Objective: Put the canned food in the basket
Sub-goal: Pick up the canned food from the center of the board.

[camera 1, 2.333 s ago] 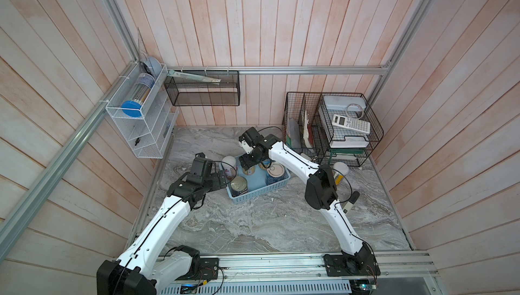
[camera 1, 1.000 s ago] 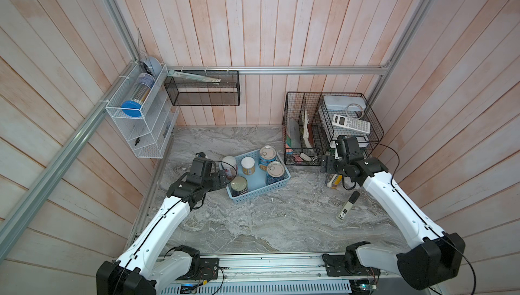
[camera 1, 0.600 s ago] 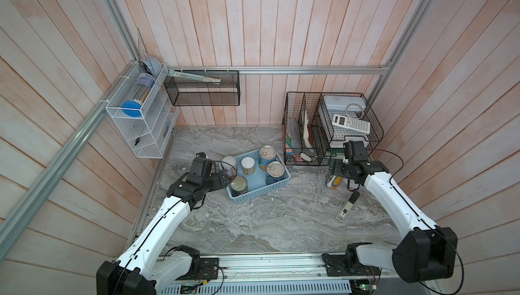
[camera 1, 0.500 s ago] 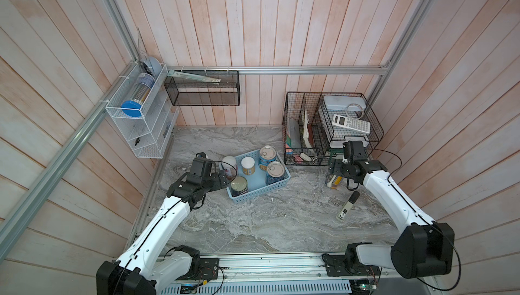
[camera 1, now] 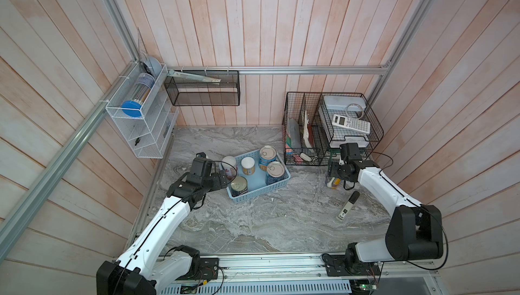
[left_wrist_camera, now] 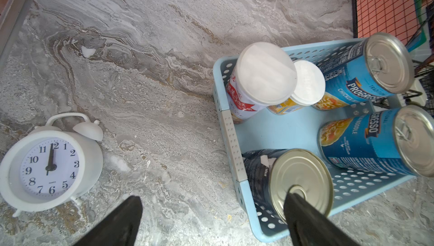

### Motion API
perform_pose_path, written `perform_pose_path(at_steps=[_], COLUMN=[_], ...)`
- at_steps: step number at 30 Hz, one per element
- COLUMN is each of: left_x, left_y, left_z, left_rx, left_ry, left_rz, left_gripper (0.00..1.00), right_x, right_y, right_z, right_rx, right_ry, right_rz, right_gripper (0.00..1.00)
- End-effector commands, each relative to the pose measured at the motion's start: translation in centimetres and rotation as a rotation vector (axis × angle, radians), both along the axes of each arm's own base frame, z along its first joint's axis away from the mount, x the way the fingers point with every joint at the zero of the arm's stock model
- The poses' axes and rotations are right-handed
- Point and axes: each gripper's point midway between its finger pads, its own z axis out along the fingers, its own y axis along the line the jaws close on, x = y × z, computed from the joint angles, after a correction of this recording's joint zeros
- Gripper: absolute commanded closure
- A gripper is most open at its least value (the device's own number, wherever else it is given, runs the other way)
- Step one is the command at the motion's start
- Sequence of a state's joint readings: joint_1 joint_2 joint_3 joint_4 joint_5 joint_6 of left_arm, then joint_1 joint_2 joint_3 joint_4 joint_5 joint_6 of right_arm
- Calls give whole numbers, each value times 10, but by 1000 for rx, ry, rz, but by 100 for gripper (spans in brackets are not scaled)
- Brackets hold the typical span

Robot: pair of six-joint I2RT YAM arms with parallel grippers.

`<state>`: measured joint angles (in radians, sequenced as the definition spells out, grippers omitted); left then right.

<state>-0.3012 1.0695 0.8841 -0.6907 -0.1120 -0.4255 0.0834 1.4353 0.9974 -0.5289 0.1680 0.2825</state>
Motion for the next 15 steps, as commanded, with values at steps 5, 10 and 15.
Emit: perform_pose_path(at_steps=[5,10,15], left_x=[1,1,1], left_y=[1,1,1], left_z=[-2,-1,-2], left_rx=[9,9,9], left_ry=[-6,-9,-6], left_rz=[-9,-10,-11], left_gripper=[0,0,0], right_x=[2,0,0], right_y=[0,11,39], right_z=[6,23,62], right_rx=[-13,20,87], right_ry=[34,39,-40], right_rz=[24,79,147], right_gripper=[37,44,45])
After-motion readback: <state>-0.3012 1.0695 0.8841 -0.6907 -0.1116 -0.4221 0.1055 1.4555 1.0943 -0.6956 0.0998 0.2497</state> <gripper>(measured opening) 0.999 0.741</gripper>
